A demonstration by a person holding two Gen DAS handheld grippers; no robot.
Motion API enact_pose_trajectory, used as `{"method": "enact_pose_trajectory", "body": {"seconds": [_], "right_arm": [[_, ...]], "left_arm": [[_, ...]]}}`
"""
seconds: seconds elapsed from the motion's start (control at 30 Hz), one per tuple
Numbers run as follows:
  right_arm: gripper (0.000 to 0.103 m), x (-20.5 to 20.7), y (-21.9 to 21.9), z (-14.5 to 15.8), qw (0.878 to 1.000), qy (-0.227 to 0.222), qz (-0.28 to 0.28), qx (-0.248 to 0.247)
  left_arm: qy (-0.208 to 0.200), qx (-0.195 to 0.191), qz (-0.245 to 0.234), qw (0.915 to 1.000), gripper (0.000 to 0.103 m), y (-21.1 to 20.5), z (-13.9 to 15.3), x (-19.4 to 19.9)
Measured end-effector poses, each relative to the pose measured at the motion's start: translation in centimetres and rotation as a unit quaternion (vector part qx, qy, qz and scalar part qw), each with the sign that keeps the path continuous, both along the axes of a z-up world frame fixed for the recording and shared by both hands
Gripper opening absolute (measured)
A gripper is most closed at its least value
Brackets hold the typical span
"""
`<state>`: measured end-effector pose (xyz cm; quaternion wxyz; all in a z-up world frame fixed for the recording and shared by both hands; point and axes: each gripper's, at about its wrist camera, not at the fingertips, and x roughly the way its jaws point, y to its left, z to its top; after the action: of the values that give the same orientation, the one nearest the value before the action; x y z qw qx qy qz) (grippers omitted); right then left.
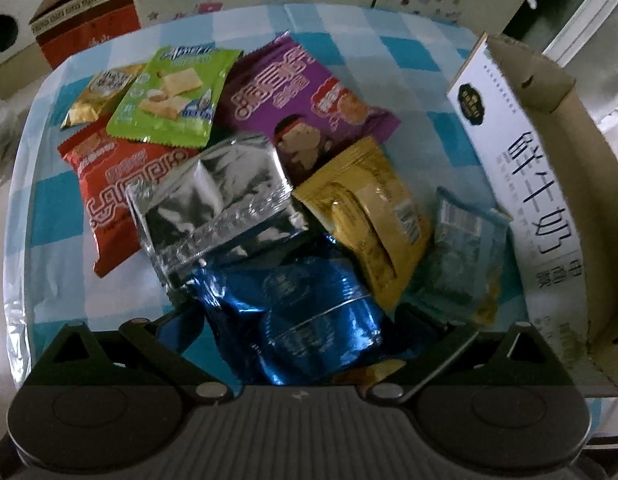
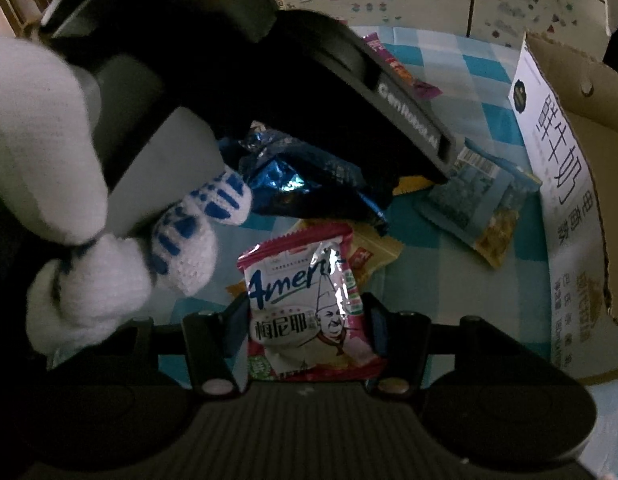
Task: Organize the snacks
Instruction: 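Grasp the blue foil bag with the left gripper while the right gripper holds the Amerio packet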
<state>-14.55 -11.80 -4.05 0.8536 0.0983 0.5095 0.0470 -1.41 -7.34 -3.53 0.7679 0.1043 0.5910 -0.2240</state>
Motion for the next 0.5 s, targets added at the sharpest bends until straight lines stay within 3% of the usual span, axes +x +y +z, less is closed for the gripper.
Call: {"method": "enact_pose_trajectory", "body": {"seconds": [0.5], "right_arm": [[0.058,-0.21,0.31,0.43,1.0,0.004,-0.005,-0.003]], "left_arm": [[-0.023,-0.02,-0.019,0.9994,0.087,0.37,0.59,-0.82]]}}
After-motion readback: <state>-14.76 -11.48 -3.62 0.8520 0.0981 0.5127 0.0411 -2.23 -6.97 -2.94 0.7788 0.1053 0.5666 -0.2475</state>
